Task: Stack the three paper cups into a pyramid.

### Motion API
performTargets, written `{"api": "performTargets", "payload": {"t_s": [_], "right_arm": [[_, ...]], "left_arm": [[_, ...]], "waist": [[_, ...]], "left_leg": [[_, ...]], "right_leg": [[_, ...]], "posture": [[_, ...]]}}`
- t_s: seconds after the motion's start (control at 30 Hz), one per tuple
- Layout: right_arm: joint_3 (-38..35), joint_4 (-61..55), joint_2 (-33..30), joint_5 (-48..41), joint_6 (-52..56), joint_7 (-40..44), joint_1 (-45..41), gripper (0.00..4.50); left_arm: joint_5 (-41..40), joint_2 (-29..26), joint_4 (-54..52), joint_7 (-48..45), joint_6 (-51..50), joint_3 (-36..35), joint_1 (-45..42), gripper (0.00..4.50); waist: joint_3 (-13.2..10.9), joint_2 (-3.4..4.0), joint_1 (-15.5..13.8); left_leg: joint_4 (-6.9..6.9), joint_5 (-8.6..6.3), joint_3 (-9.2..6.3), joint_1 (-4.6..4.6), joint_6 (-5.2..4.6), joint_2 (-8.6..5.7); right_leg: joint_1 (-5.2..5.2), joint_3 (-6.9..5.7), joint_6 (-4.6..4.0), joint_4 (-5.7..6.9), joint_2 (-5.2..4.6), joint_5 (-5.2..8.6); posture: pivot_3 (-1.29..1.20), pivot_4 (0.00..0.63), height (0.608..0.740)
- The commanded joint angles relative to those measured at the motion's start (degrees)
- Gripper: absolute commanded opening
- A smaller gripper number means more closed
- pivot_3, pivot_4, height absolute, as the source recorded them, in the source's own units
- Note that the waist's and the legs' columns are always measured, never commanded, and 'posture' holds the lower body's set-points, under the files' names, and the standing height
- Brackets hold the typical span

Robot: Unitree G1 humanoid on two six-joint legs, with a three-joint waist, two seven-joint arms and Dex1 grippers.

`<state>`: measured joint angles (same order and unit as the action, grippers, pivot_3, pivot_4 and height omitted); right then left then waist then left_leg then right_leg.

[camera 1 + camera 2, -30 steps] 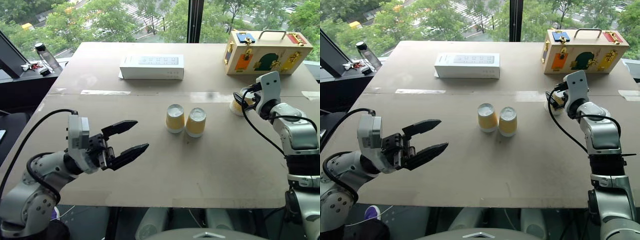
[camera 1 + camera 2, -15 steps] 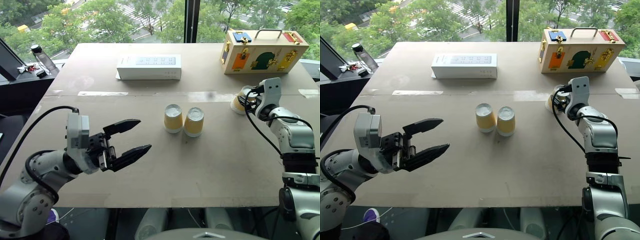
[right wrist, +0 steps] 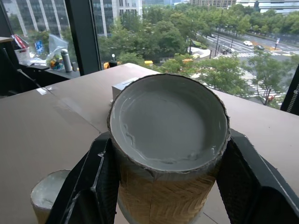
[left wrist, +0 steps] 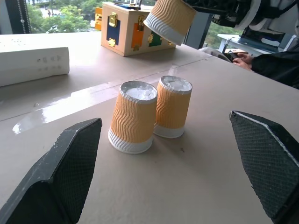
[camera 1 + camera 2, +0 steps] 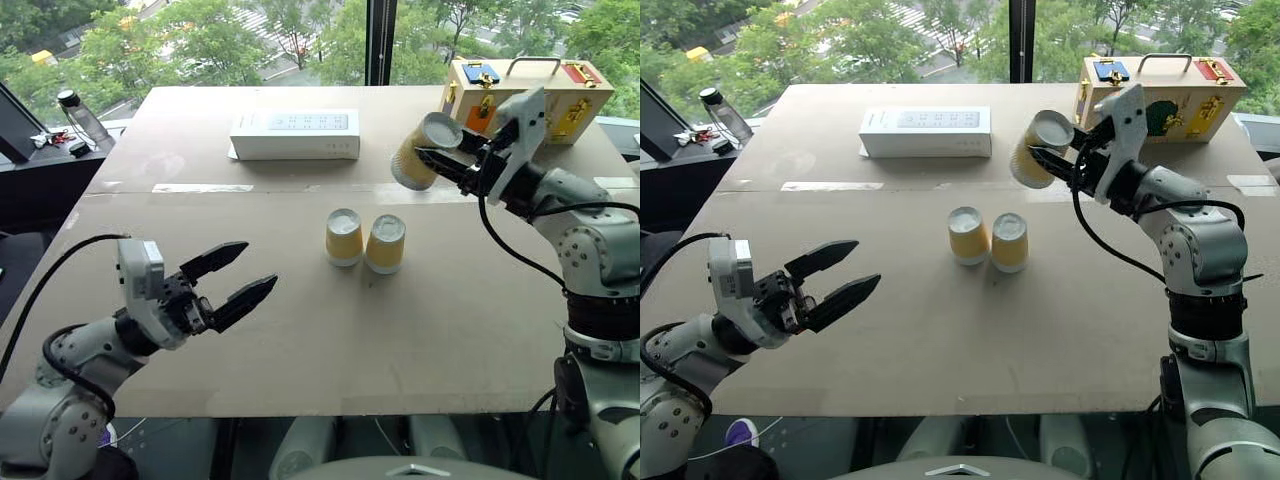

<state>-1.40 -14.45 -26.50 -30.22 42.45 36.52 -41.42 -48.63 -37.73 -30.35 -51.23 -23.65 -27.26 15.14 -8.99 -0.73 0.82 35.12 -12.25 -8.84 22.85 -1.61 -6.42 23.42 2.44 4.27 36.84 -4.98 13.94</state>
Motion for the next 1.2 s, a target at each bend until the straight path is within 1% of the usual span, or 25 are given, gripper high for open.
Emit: {"api": "performTargets", "payload": {"t_s": [0.03,0.1,0.23,0.63,0.67,0.7,0.73,0.77,0.9,1.0,1.13,1.2], "right_arm": [[3.53,-4.24,-0.06,-0.95,2.92,0.75,-2.27,2.23],[5.02,-4.97,-0.54,-0.51,3.57,1.00,-2.48,2.23],[7.22,-5.39,-1.31,0.20,4.59,1.40,-1.69,2.23],[11.15,-2.59,-1.78,3.81,3.98,2.29,0.32,2.23],[11.39,-2.82,-2.15,3.62,4.53,2.74,0.42,3.13],[11.53,-3.00,-2.42,3.58,4.82,2.96,0.48,3.60],[11.62,-3.19,-2.67,3.65,4.89,3.11,0.54,3.93],[11.57,-3.46,-2.96,3.76,4.78,3.27,0.65,4.48],[9.14,-5.25,-4.08,3.47,3.84,3.18,1.19,4.48],[3.35,-9.03,-6.41,0.42,0.27,5.87,3.94,4.48],[-6.24,-14.54,-11.12,-5.95,-0.57,10.37,12.77,4.48],[-13.06,-16.63,-12.76,-7.89,-1.67,11.94,22.51,4.48]], "left_arm": [[-3.36,-1.08,-0.41,-4.33,0.59,-4.11,2.45,4.50],[-4.83,-1.29,0.01,-5.27,0.38,-5.57,3.21,4.50],[-4.29,-0.85,1.42,-7.74,1.55,-8.42,6.40,4.50],[-4.29,0.48,-0.32,-7.35,1.55,-7.87,7.74,4.50],[-4.34,0.46,-0.47,-7.31,1.49,-7.86,7.72,4.50],[-4.41,0.42,-0.59,-7.28,1.42,-7.85,7.70,4.50],[-4.51,0.38,-0.72,-7.30,1.36,-7.82,7.67,4.50],[-4.59,0.34,-0.87,-7.30,1.29,-7.75,7.63,4.50],[-4.58,0.45,-1.35,-6.76,1.11,-7.16,7.23,4.50],[-3.16,0.80,-1.58,-4.72,0.82,-5.78,6.67,4.50],[-0.14,0.82,-1.25,-1.70,0.00,-3.22,6.58,4.50],[1.82,0.92,-0.41,-0.26,-0.15,-1.46,6.49,4.50]], "waist": [[0.00,-0.01,-0.15],[-0.01,-0.02,-0.49],[0.00,-0.05,-0.22],[0.00,-0.06,-0.08],[0.01,-0.06,-0.09],[0.01,-0.06,-0.09],[0.01,-0.06,-0.09],[0.00,-0.06,-0.10],[0.00,-0.06,-0.11],[0.00,-0.07,-0.36],[0.02,-0.12,-1.06],[0.06,-0.21,-1.64]], "left_leg": [[0.00,0.00,0.01,0.01,0.00,0.00],[0.01,-0.01,-0.02,0.05,-0.02,-0.04],[0.02,-0.01,-0.01,0.05,-0.02,-0.05],[0.01,-0.01,-0.01,0.05,-0.02,-0.02],[0.01,-0.01,-0.01,0.05,-0.02,-0.02],[0.01,-0.02,-0.01,0.05,-0.02,-0.02],[0.01,-0.02,-0.02,0.05,-0.02,-0.02],[0.01,-0.02,-0.02,0.05,-0.02,-0.02],[0.01,-0.02,0.00,0.05,-0.02,-0.02],[0.01,-0.02,-0.03,0.06,-0.02,-0.02],[0.01,-0.03,0.00,0.10,-0.02,-0.02],[0.01,-0.04,0.01,0.10,-0.04,-0.02]], "right_leg": [[0.01,0.01,0.00,0.00,-0.01,0.00],[0.01,-0.04,0.00,-0.01,-0.05,0.00],[0.02,-0.04,-0.01,-0.01,-0.05,-0.01],[0.04,-0.05,-0.02,0.00,-0.03,-0.02],[0.04,-0.05,-0.03,0.00,-0.03,-0.02],[0.04,-0.05,-0.03,0.00,-0.03,-0.02],[0.04,-0.06,-0.03,0.00,-0.03,-0.02],[0.04,-0.06,-0.03,0.00,-0.03,-0.02],[0.04,-0.04,-0.02,0.00,-0.04,-0.02],[0.03,-0.07,-0.02,-0.01,-0.04,-0.02],[0.03,-0.07,-0.01,-0.06,-0.06,-0.02],[0.02,-0.07,-0.01,-0.08,-0.06,-0.02]], "posture": [[0.00,0.150,0.740],[0.00,0.150,0.740],[0.00,0.150,0.740],[0.00,0.150,0.740],[0.00,0.150,0.740],[0.00,0.150,0.740],[0.00,0.150,0.740],[0.00,0.150,0.740],[0.00,0.150,0.740],[0.00,0.150,0.740],[0.00,0.150,0.740],[0.00,0.150,0.740]]}}
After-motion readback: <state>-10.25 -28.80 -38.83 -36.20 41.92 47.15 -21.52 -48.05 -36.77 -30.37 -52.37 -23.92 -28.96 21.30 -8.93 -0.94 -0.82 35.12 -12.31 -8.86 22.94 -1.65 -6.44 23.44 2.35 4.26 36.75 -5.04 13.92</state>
